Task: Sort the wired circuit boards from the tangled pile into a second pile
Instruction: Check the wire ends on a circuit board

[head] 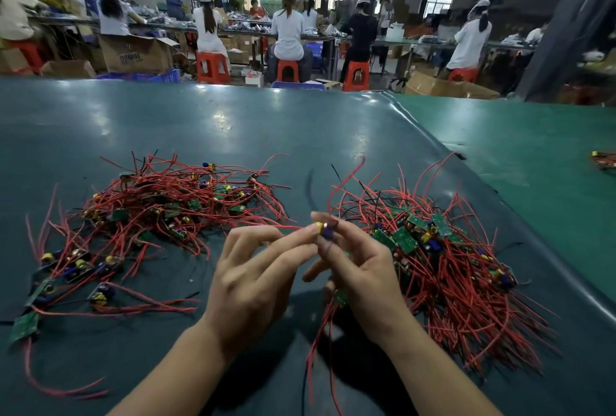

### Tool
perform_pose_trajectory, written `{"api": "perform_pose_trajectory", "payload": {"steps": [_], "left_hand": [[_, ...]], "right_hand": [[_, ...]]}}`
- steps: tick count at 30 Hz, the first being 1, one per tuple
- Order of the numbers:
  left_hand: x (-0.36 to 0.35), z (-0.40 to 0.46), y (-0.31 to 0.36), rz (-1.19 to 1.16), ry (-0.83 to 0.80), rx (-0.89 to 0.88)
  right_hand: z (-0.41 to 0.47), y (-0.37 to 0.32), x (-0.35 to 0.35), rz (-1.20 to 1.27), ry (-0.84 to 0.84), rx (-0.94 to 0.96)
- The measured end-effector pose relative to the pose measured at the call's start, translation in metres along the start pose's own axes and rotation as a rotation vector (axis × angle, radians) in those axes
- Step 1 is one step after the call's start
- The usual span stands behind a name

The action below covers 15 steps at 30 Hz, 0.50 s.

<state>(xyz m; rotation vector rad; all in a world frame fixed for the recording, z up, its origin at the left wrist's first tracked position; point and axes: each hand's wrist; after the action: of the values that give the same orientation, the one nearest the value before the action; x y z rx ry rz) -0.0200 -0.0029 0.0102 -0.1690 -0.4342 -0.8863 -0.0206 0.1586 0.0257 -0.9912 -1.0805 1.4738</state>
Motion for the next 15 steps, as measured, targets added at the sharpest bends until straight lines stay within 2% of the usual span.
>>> {"api": "perform_pose_trajectory", "payload": {"steps": [3, 7, 12, 15], "left_hand": [[0.0, 0.0, -0.002, -0.061, -0.046, 0.081], [-0.001, 0.0, -0.001, -0.158, -0.115, 0.151], [0.001, 0.001, 0.005, -0.136, 0.008, 0.097], [-0.003, -0.001, 0.013, -0.25, -0.06, 0.031]], "right_hand": [[0.003, -0.003, 0.007, 0.052, 0.036, -0.02], [0.002, -0.002, 0.008, -0.028, -0.004, 0.014], [0.002, -0.001, 0.006, 0.003, -0.028, -0.023], [0.004, -0.002, 0.002, 0.205, 0.029, -0.124]]}}
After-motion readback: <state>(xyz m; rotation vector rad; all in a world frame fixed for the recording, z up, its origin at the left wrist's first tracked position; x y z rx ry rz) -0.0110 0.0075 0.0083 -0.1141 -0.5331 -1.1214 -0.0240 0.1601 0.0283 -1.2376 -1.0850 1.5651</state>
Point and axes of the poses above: each hand's wrist, its own z-axis towards the middle knuckle, its own x-axis out of the back of the hand, y = z × x, and after that the axes turned 8 degrees about -z, right-handed
